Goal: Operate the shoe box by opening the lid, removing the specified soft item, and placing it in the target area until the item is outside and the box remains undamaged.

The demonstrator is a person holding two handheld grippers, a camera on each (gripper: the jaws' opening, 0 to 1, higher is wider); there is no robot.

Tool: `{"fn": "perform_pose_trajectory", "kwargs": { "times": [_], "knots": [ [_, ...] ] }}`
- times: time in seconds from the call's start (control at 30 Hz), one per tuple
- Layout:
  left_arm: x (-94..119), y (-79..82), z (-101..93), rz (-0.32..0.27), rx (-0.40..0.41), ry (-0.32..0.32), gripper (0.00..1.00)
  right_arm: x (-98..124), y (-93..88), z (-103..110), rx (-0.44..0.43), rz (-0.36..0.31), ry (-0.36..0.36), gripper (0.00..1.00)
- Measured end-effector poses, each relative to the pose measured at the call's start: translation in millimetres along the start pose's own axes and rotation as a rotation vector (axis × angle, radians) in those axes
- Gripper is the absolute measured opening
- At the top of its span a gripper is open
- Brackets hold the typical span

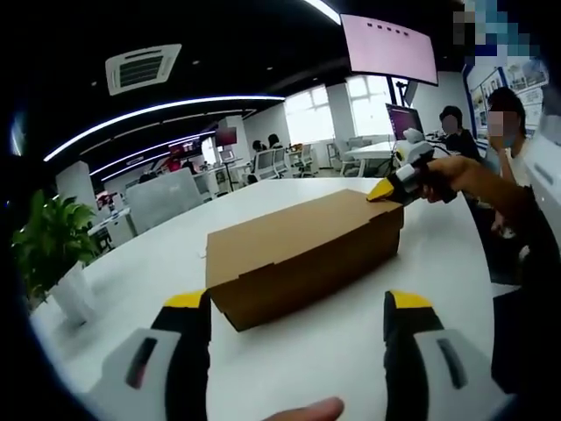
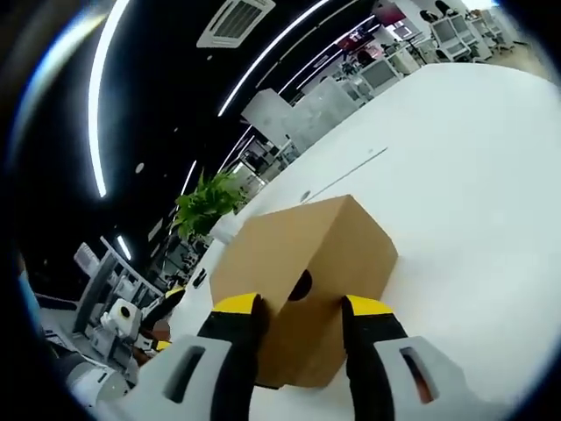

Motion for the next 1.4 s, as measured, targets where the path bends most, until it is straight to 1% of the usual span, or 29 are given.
{"fn": "perform_pose_trajectory", "kwargs": {
  "times": [0.17,0.3,0.47,0.57,0.63,0.7,0.8,0.87,0.93,1.1,1.17,1.2,1.23,1.33,1.4],
  "knots": [
    [-0.4,1.6,-1.3,-0.004,0.001,-0.009,0.83,-0.2,3.0,-3.2,-0.047,0.042,0.015,0.35],
    [-1.2,3.3,-1.3,-0.016,0.019,-0.015,0.83,0.5,3.8,-7.1,-0.129,0.053,0.039,0.33],
    [-2.6,6.4,-2.8,-0.027,0.022,-0.023,0.83,-0.9,5.7,-7.3,-0.147,0.084,0.045,0.32],
    [-1.3,4.8,-1.6,-0.029,0.046,-0.040,0.83,-1.4,6.7,-8.8,-0.164,0.110,0.059,0.31],
    [0.3,3.7,-0.3,-0.029,0.056,-0.042,0.83,-0.4,7.8,-10.4,-0.205,0.116,0.071,0.30],
    [1.9,3.1,0.8,-0.033,0.062,-0.041,0.83,-0.3,6.7,-9.5,-0.205,0.119,0.070,0.30],
    [3.1,3.1,2.5,-0.041,0.083,-0.057,0.82,0.3,8.8,-9.6,-0.203,0.129,0.067,0.30],
    [4.7,4.1,3.8,-0.057,0.127,-0.082,0.82,0.5,9.6,-9.6,-0.206,0.134,0.063,0.30],
    [5.7,3.4,4.1,-0.060,0.157,-0.107,0.82,0.9,11.3,-10.8,-0.203,0.139,0.062,0.29],
    [8.2,2.7,8.0,-0.082,0.196,-0.134,0.81,1.5,16.0,-15.2,-0.203,0.153,0.067,0.29],
    [8.4,3.7,10.1,-0.093,0.213,-0.147,0.80,1.3,14.6,-13.7,-0.201,0.154,0.069,0.29],
    [8.4,4.4,11.3,-0.095,0.223,-0.153,0.80,1.4,15.1,-13.9,-0.198,0.155,0.067,0.29],
    [8.4,4.6,13.6,-0.083,0.232,-0.154,0.81,1.5,15.5,-14.1,-0.196,0.156,0.066,0.29],
    [9.8,6.1,17.7,-0.072,0.206,-0.134,0.82,1.2,13.7,-12.6,-0.195,0.157,0.067,0.29],
    [10.5,8.0,20.5,-0.062,0.201,-0.135,0.82,1.0,12.6,-11.5,-0.192,0.158,0.068,0.29]
  ]
}}
Point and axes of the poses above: the point that each gripper's makers call its tool centre point, and the gripper's own axes: x roughly backward along the fingers, z roughly to its left, y roughly out of its top, the point moved 7 cm from there along x, roughly backward along the fingers, and after that the axes turned 3 degrees about z, right-handed, at the moved point
